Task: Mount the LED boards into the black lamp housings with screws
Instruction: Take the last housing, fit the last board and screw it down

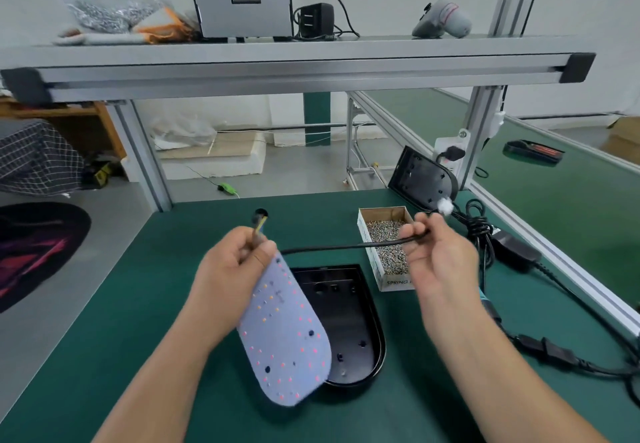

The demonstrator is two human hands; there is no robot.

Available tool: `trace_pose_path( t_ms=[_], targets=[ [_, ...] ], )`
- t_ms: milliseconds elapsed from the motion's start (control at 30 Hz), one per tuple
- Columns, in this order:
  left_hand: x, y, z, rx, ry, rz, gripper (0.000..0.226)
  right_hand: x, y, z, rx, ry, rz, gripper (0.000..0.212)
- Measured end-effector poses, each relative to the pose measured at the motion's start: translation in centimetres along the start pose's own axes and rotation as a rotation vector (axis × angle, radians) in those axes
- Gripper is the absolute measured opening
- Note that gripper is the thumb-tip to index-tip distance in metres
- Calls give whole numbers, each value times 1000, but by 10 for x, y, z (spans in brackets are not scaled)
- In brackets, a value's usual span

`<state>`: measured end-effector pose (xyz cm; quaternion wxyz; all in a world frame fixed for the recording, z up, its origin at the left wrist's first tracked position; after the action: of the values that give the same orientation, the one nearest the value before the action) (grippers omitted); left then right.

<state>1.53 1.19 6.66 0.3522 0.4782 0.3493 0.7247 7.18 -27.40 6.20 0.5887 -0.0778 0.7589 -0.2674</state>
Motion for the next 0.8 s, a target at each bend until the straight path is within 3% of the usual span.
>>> trace_pose_path(
  t_ms=[167, 233, 300, 400, 500, 633, 800],
  targets=[
    [-1, -39, 12, 190, 130, 72, 29, 19, -14, 14, 165, -10, -271, 17],
    [-7, -45, 10, 221, 162, 126, 35, 13, -13, 8, 261, -173, -500, 21],
    [-14, -49, 7, 241, 176, 166, 39, 2, -5, -4, 352, -387, -923, 29],
    [-24, -49, 3, 229, 161, 184, 43, -12, 17, -29, 435, -649, -1435, 15],
    [-26, -48, 1, 225, 134, 189, 42, -17, 38, -45, 535, -864, -1823, 16],
    [-30, -45, 1, 280, 7, 164, 41, -19, 46, -42, 581, -890, -1940, 17],
    [-42, -33, -2, 339, -126, 11, 41, -9, 43, -27, 408, -717, -1767, 16]
  ],
)
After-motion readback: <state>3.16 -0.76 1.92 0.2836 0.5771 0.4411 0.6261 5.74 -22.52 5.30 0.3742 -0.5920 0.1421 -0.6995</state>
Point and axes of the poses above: each hand's wrist, its own z-axis towards the middle knuckle, its own x-axis out of the back of the hand, y = z × x, the point moved 3 cm from there along z, towards the middle knuckle, and after that the axes turned 8 degrees about z, right-handed, at the moved point
